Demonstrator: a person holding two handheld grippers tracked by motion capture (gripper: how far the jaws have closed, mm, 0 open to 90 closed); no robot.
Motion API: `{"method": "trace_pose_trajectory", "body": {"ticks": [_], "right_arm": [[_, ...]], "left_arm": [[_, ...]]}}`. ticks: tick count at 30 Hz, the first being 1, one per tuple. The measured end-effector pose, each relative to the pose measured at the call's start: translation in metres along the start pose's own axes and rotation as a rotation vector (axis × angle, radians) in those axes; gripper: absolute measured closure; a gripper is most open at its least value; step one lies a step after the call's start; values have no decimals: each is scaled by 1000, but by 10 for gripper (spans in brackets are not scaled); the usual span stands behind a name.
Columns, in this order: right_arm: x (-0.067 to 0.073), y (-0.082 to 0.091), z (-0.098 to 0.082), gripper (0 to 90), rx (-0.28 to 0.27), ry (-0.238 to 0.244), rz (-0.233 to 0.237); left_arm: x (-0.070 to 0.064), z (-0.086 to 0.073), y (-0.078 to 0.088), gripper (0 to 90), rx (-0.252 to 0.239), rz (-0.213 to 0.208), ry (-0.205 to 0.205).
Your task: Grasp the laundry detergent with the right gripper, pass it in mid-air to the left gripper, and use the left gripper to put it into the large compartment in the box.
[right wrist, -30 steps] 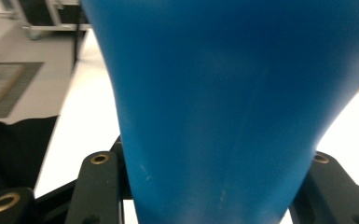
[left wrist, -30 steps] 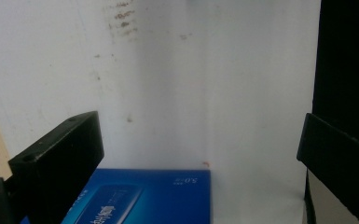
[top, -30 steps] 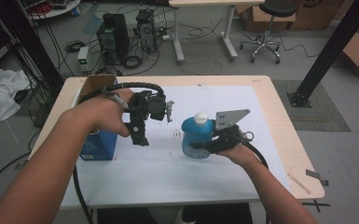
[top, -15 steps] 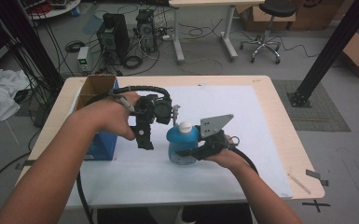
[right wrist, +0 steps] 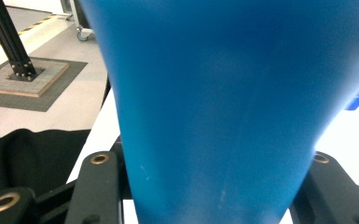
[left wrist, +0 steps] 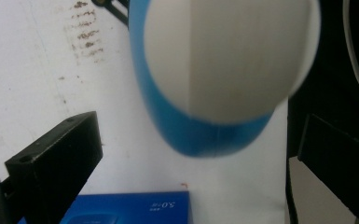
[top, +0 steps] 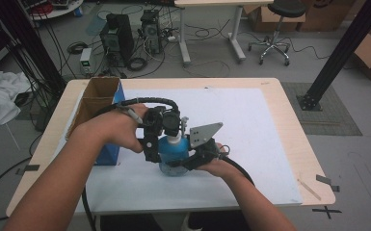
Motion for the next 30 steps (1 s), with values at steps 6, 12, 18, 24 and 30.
{"method": "trace_pose_trajectory", "body": {"ticks": [6,12,18,24,30], "right_arm": [[1,-14,-2,472,-4,-6,7],[3,-22,1,472,-22,-15,14],[3,-25,5,472,-29,-16,15],[2,-28,7,472,-34,-9,15],[2,-31,8,472,-40,6,20]], "left_arm": [[-3,1,-5,1,-4,-7,1],[-4,2,-6,1,-11,-3,0],[-4,3,-9,1,-17,3,1],[-4,3,-10,3,-9,8,-3],[-4,2,-11,10,-5,14,1]]}}
Point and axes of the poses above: each handheld gripper's, and its own axes: y roughly backward along the jaws, z roughly out of its top, x roughly to its left, the point moved 10 cm from there along -y, roughly forward along the jaws, and after that the axes turned 11 degrees about -x, right-handed, at the moved point
